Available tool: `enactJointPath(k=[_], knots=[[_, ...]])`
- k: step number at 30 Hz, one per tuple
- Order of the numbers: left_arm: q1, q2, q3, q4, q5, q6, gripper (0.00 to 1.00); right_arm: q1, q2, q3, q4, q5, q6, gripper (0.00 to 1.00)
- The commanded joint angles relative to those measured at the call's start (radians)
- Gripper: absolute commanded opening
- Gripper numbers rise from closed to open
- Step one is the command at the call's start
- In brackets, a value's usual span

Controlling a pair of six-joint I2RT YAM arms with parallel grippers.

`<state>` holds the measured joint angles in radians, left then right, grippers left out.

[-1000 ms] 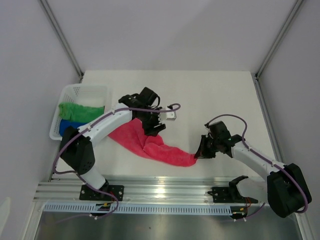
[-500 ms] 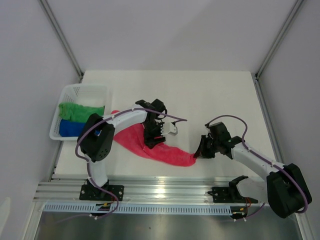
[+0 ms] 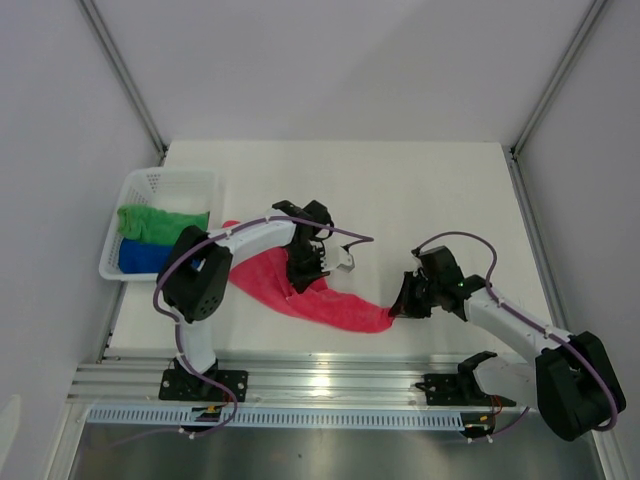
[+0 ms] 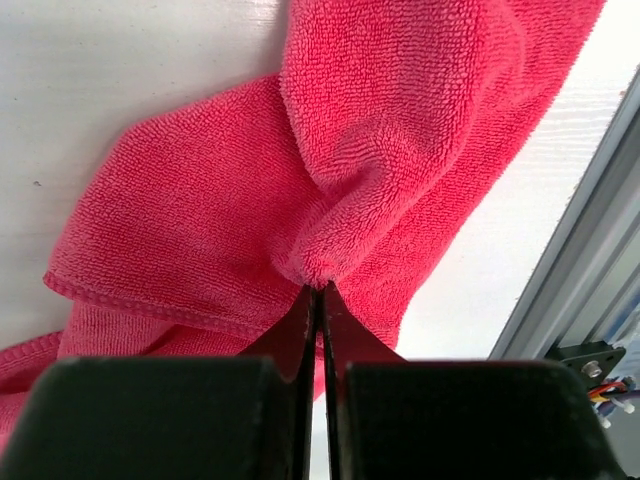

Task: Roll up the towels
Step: Flatten the towel

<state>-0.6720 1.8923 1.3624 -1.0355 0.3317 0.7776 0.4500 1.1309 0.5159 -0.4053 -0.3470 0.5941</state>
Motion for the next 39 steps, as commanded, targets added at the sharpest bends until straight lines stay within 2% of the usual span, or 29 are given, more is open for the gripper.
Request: enactJointPath(k=[1,7,10,13,15,16,17,18,20,21,22,25,27,28,30,32,39], knots=[[-0.003,-0.07,0.035,-0.031,0.053,-0.034,0.01,0.0,-0.029,0.007,0.002,0.017,-0.014,0.0],[0.017,-0.163,0.084,-0.017,0.056,-0.121,0.01,-0.007,-0.059,0.058,-0.02,0.017,-0.02,0.0],[0.022,-0.209,0.127,0.034,0.001,-0.195,0.01,-0.011,-0.065,0.113,-0.027,0.022,-0.048,0.0],[0.037,-0.28,0.202,0.123,-0.103,-0.279,0.01,-0.052,-0.037,0.269,-0.006,-0.007,-0.106,0.0],[0.06,-0.315,0.292,0.195,-0.204,-0.305,0.01,-0.091,0.035,0.47,-0.006,-0.03,-0.152,0.0],[0.086,-0.328,0.322,0.231,-0.233,-0.326,0.01,-0.14,0.1,0.634,-0.018,-0.05,-0.168,0.0],[0.086,-0.328,0.389,0.232,-0.258,-0.336,0.01,-0.16,0.134,0.636,-0.026,-0.049,-0.183,0.0],[0.116,-0.334,0.427,0.258,-0.284,-0.342,0.01,-0.18,0.167,0.809,-0.036,-0.04,-0.192,0.0],[0.168,-0.337,0.586,0.258,-0.303,-0.353,0.01,-0.217,0.229,0.982,-0.096,-0.011,-0.211,0.0],[0.181,-0.347,0.625,0.237,-0.293,-0.35,0.01,-0.221,0.268,1.132,-0.121,-0.006,-0.218,0.0],[0.19,-0.357,0.711,0.226,-0.299,-0.33,0.01,-0.223,0.28,1.191,-0.165,-0.006,-0.241,0.0],[0.209,-0.436,0.736,0.213,-0.313,-0.288,0.01,-0.221,0.262,1.32,-0.208,-0.015,-0.264,0.0],[0.209,-0.487,0.728,0.21,-0.309,-0.288,0.01,-0.218,0.218,1.343,-0.214,-0.018,-0.266,0.0],[0.209,-0.505,0.757,0.159,-0.295,-0.303,0.01,-0.218,0.199,1.346,-0.211,-0.02,-0.264,0.0],[0.209,-0.504,0.851,0.097,-0.284,-0.327,0.01,-0.208,0.144,1.337,-0.199,-0.033,-0.248,0.0],[0.209,-0.516,0.883,0.045,-0.261,-0.345,0.01,-0.192,0.11,1.317,-0.194,-0.033,-0.234,0.0],[0.209,-0.512,0.932,-0.052,-0.168,-0.36,0.01,-0.126,0.041,1.288,-0.207,-0.027,-0.206,0.0]])
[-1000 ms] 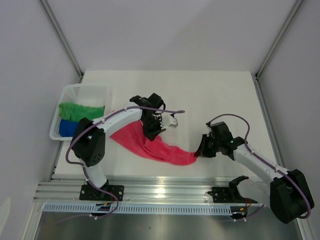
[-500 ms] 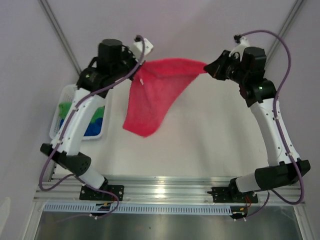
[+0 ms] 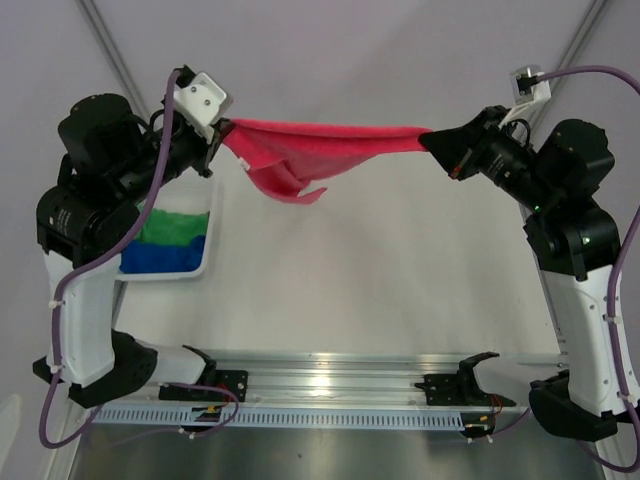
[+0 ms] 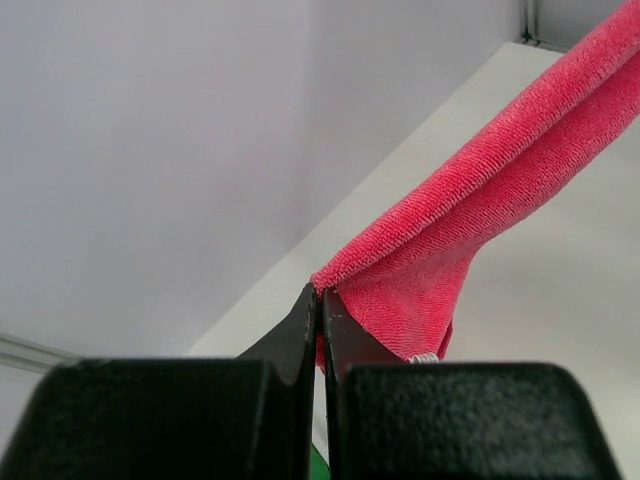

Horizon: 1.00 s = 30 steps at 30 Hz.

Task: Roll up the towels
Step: Flatten the towel

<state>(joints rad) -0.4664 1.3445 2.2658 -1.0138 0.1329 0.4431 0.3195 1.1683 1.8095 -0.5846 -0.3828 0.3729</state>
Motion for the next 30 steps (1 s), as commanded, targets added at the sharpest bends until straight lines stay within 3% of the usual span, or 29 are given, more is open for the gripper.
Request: enactJointPath(k=[1,8,12,13,17,21,27,30], knots=[[0.003,0.047,0.035,-0.074,0.031,-0.021,0.01,0.006,0.023,-0.001,-0.03,0.015,0.012,0.0],[0.031,0.237,0.104,0.009,0.004,0.022,0.0,-0.074,0.281,0.154,-0.024,-0.057,-0.006,0.0],[0.081,0.419,0.173,0.11,-0.021,0.023,0.01,-0.105,0.599,0.391,-0.044,-0.086,-0.014,0.0],[0.092,0.448,0.185,0.159,-0.041,0.017,0.01,-0.111,0.66,0.531,-0.05,-0.097,-0.009,0.0],[0.138,0.539,0.245,0.364,-0.151,-0.069,0.01,-0.154,0.918,0.855,0.001,-0.122,0.122,0.0],[0.155,0.61,0.313,0.515,-0.188,-0.101,0.01,-0.172,0.958,0.834,0.281,-0.067,0.227,0.0],[0.156,0.633,0.296,0.606,-0.159,-0.052,0.01,-0.174,0.923,0.829,0.273,-0.012,0.152,0.0],[0.155,0.616,0.249,0.562,-0.075,-0.044,0.01,-0.172,0.866,0.716,0.239,-0.01,0.115,0.0]])
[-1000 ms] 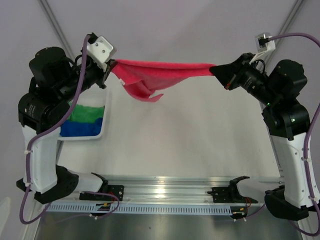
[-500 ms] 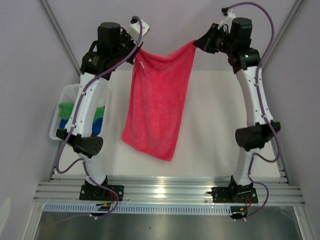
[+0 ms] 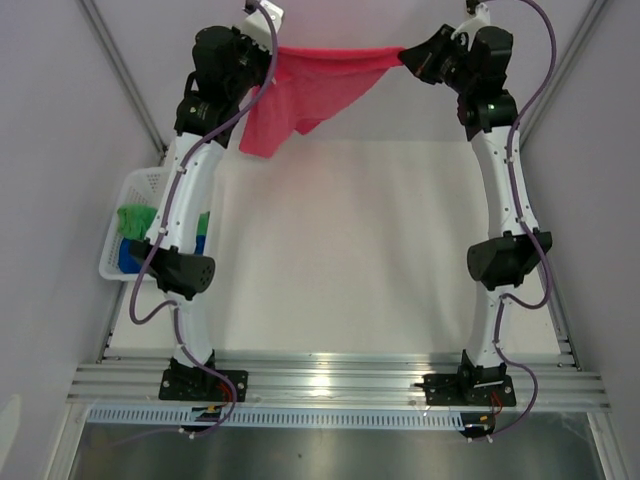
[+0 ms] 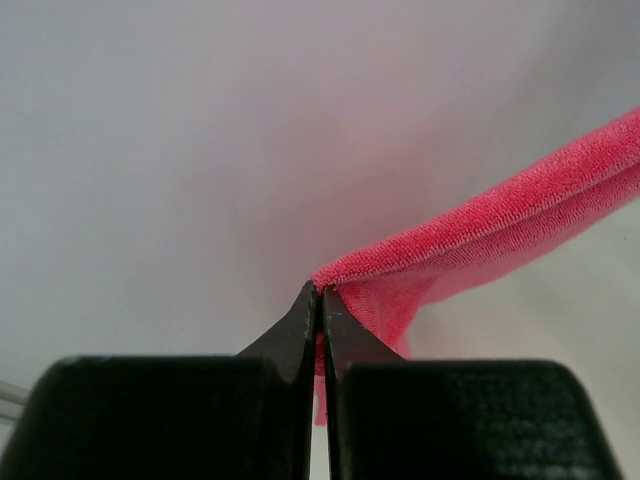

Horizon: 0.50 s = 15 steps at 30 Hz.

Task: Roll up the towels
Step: Flatten the towel

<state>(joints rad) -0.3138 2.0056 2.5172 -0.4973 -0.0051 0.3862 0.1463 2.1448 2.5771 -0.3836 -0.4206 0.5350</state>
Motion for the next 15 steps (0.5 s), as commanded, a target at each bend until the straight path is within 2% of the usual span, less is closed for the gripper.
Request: enactJointPath(k=[1,6,7,9,10,15], knots=[[0.002,-0.051,-0.021,0.031,0.08,0.014,0.01,0.001,-0.132,-0.101,0.037,0.016,-0.05,0.0],[0.024,-0.131,-0.244,-0.055,0.246,0.037,0.01,0.001,-0.31,-0.512,0.084,-0.04,-0.061,0.0],[0.03,-0.14,-0.332,-0.102,0.269,0.049,0.01,0.001,-0.334,-0.657,0.098,-0.043,-0.058,0.0],[0.031,-0.159,-0.401,-0.151,0.298,0.107,0.01,0.001,-0.406,-0.808,0.126,-0.058,-0.055,0.0],[0.032,-0.18,-0.51,-0.196,0.325,0.13,0.01,0.001,-0.43,-0.944,0.147,-0.057,-0.037,0.0],[0.044,-0.243,-0.757,-0.276,0.367,0.218,0.01,0.038,-0.511,-1.248,0.166,-0.066,-0.033,0.0]])
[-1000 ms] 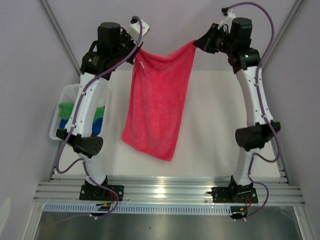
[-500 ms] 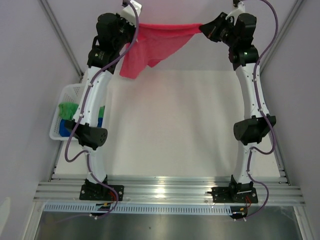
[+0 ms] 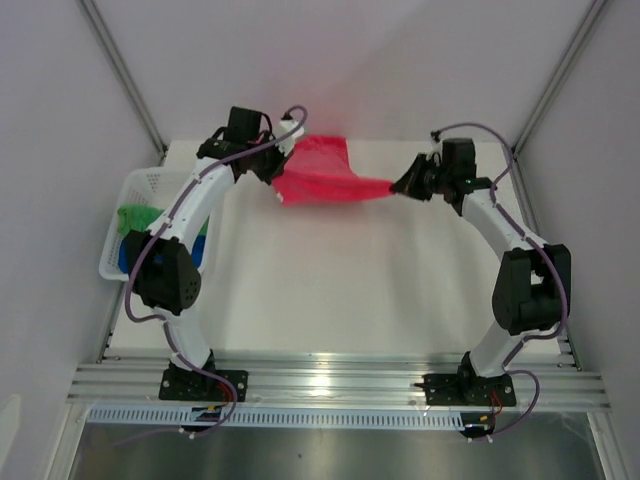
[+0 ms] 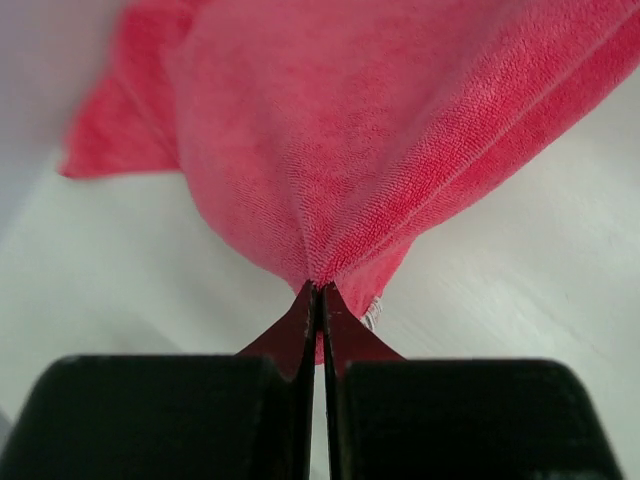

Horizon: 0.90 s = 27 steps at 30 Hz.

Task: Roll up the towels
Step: Flatten the towel

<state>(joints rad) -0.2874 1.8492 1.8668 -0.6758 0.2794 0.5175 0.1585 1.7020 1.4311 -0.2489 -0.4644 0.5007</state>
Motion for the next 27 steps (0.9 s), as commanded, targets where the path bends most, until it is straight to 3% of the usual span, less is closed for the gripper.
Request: enactJointPath(k=[1,5,10,11,14,16,17,19,24,27], knots=[[0.019,-0.105,-0.129,-0.109,0.096,0.098,0.01,0.035,-0.086,-0.145,0.043,-0.031,0.002,0.0],[0.017,-0.113,-0.234,-0.197,0.119,0.194,0.01,0.101,-0.107,-0.337,0.059,-0.042,-0.01,0.0],[0.019,0.005,-0.268,-0.218,0.063,0.171,0.04,0.134,-0.059,-0.426,0.134,-0.054,0.033,0.0],[0.019,0.055,-0.255,-0.219,0.032,0.155,0.21,0.136,-0.05,-0.437,0.144,-0.053,0.041,0.0],[0.019,0.087,-0.241,-0.217,0.021,0.113,0.48,0.145,-0.013,-0.446,0.192,-0.06,0.079,0.0],[0.019,0.024,-0.289,-0.186,0.035,0.099,0.54,0.164,0.001,-0.448,0.204,-0.057,0.09,0.0],[0.019,-0.013,-0.305,-0.168,0.037,0.095,0.81,0.17,0.01,-0.449,0.207,-0.056,0.091,0.0],[0.014,-0.137,-0.369,-0.096,-0.011,0.07,0.99,0.176,0.016,-0.454,0.218,-0.057,0.098,0.0],[-0.033,-0.293,-0.466,-0.039,-0.103,0.041,0.95,0.177,0.021,-0.471,0.237,-0.054,0.111,0.0],[-0.142,-0.318,-0.621,-0.035,-0.143,0.146,0.63,0.177,0.016,-0.482,0.237,-0.053,0.116,0.0]])
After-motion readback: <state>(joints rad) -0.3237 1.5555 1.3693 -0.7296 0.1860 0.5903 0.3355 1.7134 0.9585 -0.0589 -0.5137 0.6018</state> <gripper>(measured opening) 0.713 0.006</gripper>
